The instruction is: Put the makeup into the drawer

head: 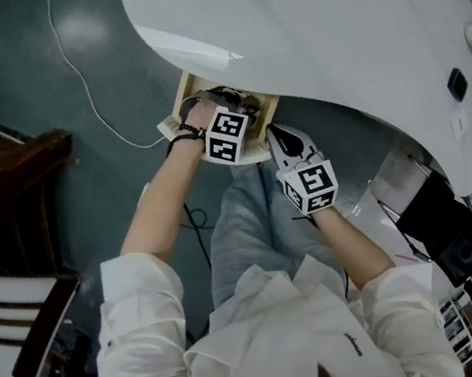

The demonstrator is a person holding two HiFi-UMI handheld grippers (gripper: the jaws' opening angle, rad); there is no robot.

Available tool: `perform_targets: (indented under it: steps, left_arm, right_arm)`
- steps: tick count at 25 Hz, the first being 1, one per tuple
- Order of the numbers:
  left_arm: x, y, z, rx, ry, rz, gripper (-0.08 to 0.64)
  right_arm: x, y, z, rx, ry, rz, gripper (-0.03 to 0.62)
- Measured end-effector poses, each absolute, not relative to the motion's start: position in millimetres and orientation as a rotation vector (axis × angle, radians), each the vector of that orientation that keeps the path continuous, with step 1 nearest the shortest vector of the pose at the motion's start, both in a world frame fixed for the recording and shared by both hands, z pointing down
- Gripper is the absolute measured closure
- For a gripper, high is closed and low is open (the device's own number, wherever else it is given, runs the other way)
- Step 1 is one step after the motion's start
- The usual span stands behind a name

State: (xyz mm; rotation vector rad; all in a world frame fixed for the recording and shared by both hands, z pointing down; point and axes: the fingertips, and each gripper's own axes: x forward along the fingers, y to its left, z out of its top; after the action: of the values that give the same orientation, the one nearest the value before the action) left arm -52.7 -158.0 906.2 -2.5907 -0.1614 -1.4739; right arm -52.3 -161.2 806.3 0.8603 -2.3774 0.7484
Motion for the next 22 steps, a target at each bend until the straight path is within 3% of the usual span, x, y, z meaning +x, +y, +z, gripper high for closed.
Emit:
perform_targets:
  steps: [2, 9, 22]
  left_arm:
    - [-50, -157, 881, -2.566, -0.138, -1.406, 0.500]
    - [-51, -148, 782, -2.625, -0.007, -1.257, 0.529]
    - [-68, -169, 535, -2.967, 1.417, -0.487, 0.534]
  right_arm:
    - [-49, -157, 789, 0.859, -2.396, 0.737, 0.575]
    - [-26, -155, 713, 0.900, -2.461, 0.704, 0.575]
    - [58, -194, 519, 1.353, -2.594, 0.527, 0.575]
